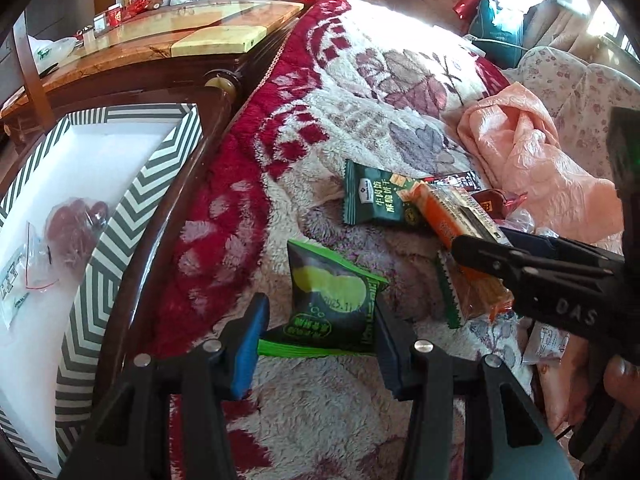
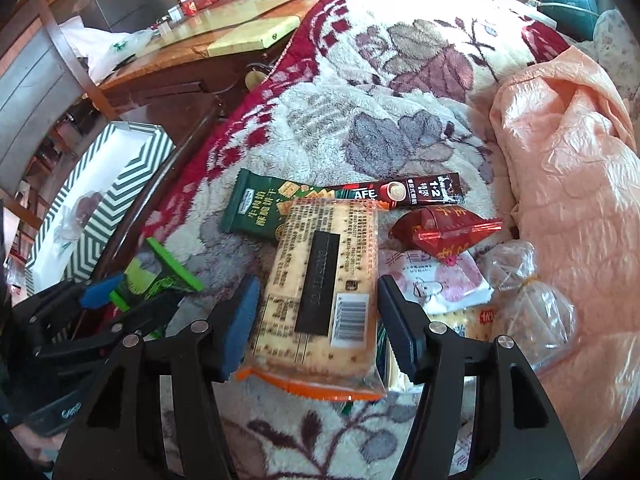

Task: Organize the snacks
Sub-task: 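Grasp the green snack bag with the left gripper while the right grasps the cracker pack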

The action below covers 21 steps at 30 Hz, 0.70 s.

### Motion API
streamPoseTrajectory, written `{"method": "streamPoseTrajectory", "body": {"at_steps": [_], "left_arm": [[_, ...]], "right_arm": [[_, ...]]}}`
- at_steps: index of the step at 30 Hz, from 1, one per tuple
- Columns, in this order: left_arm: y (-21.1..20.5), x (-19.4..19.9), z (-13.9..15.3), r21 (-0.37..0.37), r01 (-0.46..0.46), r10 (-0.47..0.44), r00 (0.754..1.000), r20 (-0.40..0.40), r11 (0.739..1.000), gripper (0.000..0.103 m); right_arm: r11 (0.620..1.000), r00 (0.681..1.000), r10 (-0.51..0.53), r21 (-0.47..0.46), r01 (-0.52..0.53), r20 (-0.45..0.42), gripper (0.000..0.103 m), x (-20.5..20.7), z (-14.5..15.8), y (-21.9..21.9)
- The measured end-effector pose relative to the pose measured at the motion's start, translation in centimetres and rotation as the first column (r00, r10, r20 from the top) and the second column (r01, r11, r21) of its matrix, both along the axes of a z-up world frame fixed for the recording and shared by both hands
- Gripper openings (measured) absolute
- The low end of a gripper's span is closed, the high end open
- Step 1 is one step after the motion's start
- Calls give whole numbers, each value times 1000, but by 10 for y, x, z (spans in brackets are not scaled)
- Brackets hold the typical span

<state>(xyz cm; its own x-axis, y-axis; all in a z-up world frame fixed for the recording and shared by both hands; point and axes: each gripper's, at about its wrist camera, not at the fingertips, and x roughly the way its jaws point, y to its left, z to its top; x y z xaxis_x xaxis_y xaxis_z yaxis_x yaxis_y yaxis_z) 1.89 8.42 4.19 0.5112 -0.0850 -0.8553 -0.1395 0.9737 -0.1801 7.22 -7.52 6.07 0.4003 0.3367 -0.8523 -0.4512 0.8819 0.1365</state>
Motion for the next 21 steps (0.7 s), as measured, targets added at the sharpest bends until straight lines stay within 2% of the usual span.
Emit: {"method": "streamPoseTrajectory", "body": {"at_steps": [7, 11, 21], "left_arm": [[3, 1, -5, -4, -9, 9, 1000, -14, 1000, 53], [4, 0, -5, -5, -14, 14, 1000, -14, 1000, 53], [9, -10, 4, 2, -27, 27, 1000, 3, 1000, 53]], "right_arm": [[1000, 998, 16, -21, -17, -56, 60, 15, -12, 6], [998, 997, 62, -13, -63, -45, 54, 13, -12, 7], [991, 992, 129, 39, -129, -9, 53, -16, 0, 1]]}}
